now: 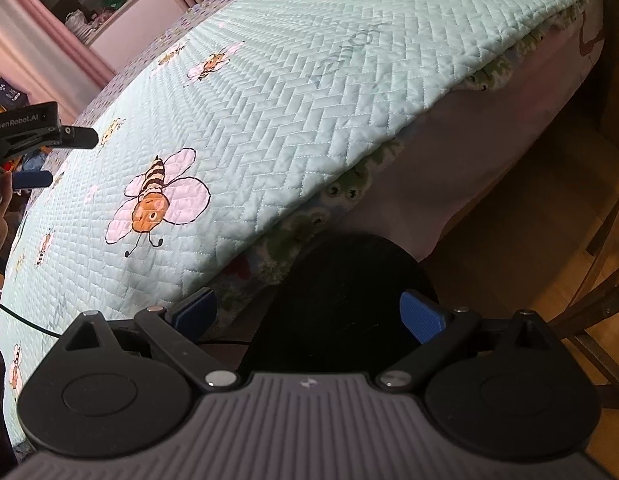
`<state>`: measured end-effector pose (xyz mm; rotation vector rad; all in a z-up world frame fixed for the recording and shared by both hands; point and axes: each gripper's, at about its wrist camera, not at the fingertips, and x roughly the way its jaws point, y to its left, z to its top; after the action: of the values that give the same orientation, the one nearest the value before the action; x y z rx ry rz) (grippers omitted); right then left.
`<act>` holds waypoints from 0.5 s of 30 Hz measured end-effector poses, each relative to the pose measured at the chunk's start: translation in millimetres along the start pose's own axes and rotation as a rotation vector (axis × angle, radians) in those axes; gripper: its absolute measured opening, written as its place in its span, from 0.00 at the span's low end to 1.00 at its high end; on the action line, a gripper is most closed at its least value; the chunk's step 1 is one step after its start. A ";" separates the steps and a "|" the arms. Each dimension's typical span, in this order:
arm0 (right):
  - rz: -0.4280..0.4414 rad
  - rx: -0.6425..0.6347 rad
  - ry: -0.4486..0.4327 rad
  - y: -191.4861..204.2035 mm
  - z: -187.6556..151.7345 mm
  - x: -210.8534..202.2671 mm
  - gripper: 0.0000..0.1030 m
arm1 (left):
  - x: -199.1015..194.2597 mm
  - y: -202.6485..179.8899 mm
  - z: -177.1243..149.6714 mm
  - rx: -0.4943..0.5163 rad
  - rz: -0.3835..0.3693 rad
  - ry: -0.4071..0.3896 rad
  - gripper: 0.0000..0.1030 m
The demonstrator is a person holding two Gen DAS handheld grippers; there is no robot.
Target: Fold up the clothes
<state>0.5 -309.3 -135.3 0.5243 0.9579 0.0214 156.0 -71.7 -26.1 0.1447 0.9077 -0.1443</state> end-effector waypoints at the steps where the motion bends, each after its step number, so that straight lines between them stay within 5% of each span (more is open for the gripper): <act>1: 0.000 0.001 0.001 -0.2 -0.1 0.0 0.95 | -0.8 0.1 0.1 0.000 0.001 -0.004 0.99; 15: 0.001 0.015 0.006 -2.2 -1.0 1.1 0.95 | -4.7 -2.1 1.0 0.007 -0.010 -0.022 0.99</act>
<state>-0.1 -310.6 -137.5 0.5391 0.9644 0.0171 153.5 -73.5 -21.9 0.1453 0.8863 -0.1580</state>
